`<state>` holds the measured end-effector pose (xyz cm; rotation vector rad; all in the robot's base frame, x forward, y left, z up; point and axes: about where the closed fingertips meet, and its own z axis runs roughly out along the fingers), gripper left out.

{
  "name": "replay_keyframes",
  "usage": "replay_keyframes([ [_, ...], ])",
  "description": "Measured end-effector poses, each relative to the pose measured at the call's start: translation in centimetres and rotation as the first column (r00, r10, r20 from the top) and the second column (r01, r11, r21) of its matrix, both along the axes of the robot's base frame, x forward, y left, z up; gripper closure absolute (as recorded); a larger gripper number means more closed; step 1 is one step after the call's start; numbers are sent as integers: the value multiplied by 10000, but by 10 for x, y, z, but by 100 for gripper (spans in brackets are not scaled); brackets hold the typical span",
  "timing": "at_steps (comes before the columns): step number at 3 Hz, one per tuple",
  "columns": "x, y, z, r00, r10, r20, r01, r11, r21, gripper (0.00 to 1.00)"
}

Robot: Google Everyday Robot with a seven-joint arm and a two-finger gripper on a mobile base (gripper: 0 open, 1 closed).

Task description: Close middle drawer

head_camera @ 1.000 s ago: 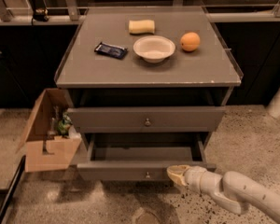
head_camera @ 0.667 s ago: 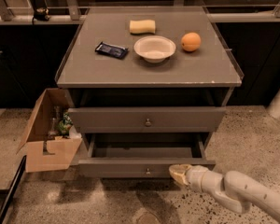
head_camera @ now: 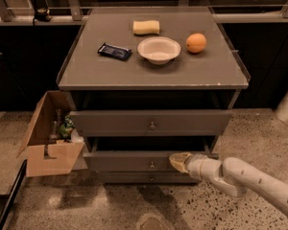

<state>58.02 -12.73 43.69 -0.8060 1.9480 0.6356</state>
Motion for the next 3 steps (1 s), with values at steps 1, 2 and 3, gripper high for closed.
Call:
replay_keyframes([
  [1, -10, 4, -4, 9999, -41, -92, 43, 9998, 196, 100],
  [2, -19, 7, -14, 9995, -144, -279, 155, 9991, 382, 100],
  [3, -16, 9, -23, 9990, -133, -417, 149, 9992, 380, 100],
])
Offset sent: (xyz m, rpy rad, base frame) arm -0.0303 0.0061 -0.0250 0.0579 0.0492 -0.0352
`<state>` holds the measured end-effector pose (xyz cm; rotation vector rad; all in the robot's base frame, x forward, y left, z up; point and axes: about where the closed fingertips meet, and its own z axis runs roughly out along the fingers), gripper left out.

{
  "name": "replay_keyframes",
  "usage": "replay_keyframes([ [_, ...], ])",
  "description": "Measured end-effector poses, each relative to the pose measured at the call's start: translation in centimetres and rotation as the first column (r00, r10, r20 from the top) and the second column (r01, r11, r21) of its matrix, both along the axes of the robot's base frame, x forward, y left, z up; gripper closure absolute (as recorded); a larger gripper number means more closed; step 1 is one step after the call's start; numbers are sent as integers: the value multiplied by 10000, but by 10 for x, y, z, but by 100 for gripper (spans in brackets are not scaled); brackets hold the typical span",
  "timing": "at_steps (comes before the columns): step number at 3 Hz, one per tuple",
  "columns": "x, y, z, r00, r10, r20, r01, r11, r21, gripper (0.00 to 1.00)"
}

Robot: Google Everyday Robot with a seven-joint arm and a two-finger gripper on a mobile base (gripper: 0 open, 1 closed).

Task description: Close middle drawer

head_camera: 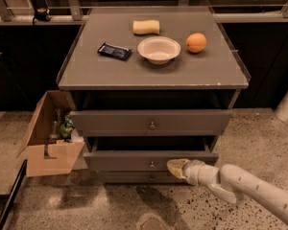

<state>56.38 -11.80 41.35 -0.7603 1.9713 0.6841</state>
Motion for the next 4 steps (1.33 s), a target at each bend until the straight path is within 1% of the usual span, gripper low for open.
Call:
replay_keyframes([
  [2, 32, 0, -6, 9999, 9, 118, -7, 9999, -135, 100],
  [3, 34, -1, -5, 9999, -3, 138, 4, 9999, -138, 82],
  [4, 19, 0, -2, 9997, 96, 230, -97, 9999, 28, 58],
])
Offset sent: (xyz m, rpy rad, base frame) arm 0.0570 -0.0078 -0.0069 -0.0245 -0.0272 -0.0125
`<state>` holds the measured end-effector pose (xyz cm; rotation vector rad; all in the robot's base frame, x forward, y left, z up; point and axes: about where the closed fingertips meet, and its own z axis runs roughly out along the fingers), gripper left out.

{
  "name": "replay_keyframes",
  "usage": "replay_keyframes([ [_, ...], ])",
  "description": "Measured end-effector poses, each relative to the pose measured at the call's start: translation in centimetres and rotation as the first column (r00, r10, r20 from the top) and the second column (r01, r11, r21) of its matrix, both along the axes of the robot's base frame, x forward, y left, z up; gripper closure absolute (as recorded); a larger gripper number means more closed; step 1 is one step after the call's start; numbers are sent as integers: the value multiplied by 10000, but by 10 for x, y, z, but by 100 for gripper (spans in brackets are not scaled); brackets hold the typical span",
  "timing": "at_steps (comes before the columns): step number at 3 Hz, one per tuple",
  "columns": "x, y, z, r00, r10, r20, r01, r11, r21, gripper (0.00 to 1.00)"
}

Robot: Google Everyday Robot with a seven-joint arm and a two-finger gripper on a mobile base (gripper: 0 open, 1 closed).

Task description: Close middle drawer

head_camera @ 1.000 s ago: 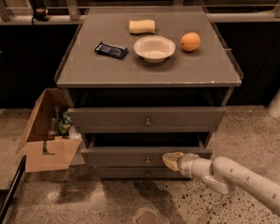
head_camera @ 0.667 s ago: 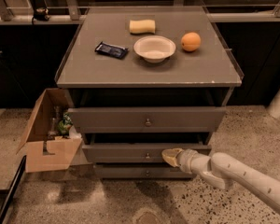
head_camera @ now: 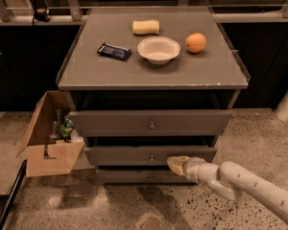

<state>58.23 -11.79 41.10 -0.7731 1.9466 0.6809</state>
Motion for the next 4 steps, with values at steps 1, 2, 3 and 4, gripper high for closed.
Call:
replay_keyframes([
  [1, -29, -6, 0, 9997, -251, -38, 251, 9994, 231, 27],
  [2, -29, -6, 0, 9997, -250, -38, 251, 9994, 231, 4],
  [3, -29, -6, 0, 9997, -250, -38, 251, 9994, 231, 0],
  [4, -29, -6, 0, 9997, -250, -38, 251, 9994, 232, 0],
])
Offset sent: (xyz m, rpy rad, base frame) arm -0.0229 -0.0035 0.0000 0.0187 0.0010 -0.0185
